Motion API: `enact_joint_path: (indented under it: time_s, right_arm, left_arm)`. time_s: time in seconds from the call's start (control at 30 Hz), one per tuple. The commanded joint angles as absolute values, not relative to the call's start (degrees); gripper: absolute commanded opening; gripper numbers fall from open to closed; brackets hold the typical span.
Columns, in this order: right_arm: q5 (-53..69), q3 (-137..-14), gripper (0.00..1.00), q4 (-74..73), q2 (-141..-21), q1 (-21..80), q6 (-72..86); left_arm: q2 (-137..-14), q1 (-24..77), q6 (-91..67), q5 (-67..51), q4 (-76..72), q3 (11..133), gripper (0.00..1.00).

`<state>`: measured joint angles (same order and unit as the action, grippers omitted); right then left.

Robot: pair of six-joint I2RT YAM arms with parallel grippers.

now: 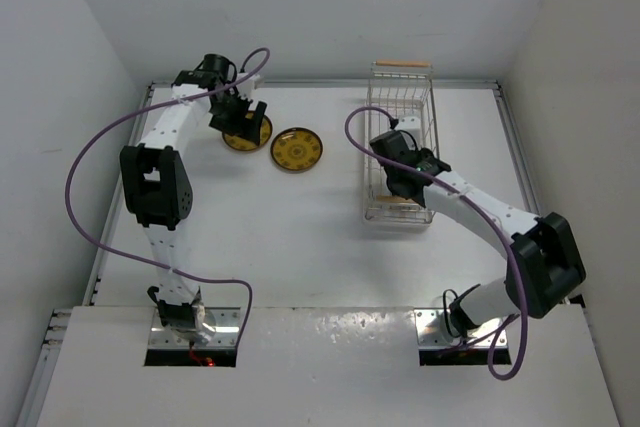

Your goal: Load the plates into the dish rack

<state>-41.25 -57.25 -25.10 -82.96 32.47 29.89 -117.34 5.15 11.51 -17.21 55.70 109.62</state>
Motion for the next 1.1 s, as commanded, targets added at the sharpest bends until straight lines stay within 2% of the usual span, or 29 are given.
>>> enact_joint_path:
  time_s: [0.0,0.17,0.2,0.23,0.3,0.33,0.57,0.77,0.83,0.9,0.93,1.0,1.07]
  right_arm:
    - [-38.2,-56.9,0.00,-20.8,-83.2,31.6,30.7]
    - [-34.6,-54.6,0.00,-18.4,-83.1,30.6,29.6]
    - [-34.7,-54.8,0.03,-19.2,-83.9,30.7,29.3]
    - [-35.6,-56.0,0.19,-19.6,-84.5,30.7,28.8]
    - [-35.7,-56.9,0.34,-20.7,-85.0,30.6,26.8]
    - [-35.6,-58.3,0.50,-20.7,-85.1,30.7,25.8]
    - [-33.0,-66.9,0.77,-18.8,-83.9,30.5,15.8]
    - [-22.3,-74.9,0.78,-13.6,-88.4,32.3,12.7]
    - [-12.5,-82.2,0.73,-14.3,-91.5,33.0,14.1]
    - [-7.3,-90.2,0.62,-19.7,-100.4,32.3,18.3]
    - [-0.3,-95.8,0.60,-20.9,-108.1,31.7,21.4]
    - [7.6,-105.3,0.60,-24.6,-113.2,30.9,26.7]
    - [8.7,-108.7,0.64,-26.0,-121.8,30.6,29.3]
  left_arm:
    - [-117.7,4.7,11.2,-16.1,54.8,108.6,0.89]
    - [-117.7,4.7,11.7,-15.6,54.8,108.1,0.89]
    - [-117.7,4.7,11.7,-15.0,54.8,108.1,0.89]
    - [-117.7,4.7,11.7,-15.0,54.8,108.1,0.89]
    - [-117.7,4.7,11.7,-14.5,54.8,108.1,0.89]
    - [-117.7,4.7,11.7,-14.5,54.8,108.1,0.89]
    - [-118.2,4.2,11.7,-12.7,54.3,108.1,0.89]
    - [-118.7,3.7,9.5,-9.7,53.3,108.1,0.89]
    - [-118.7,3.2,8.8,-8.4,52.6,108.1,0.89]
    - [-118.7,2.6,8.2,-5.9,52.6,108.1,0.89]
    - [-118.7,2.1,8.2,-5.3,52.6,108.1,0.89]
    - [-118.0,1.4,7.6,-4.1,52.6,107.4,0.89]
    - [-117.3,0.6,7.6,-4.1,52.1,106.7,0.89]
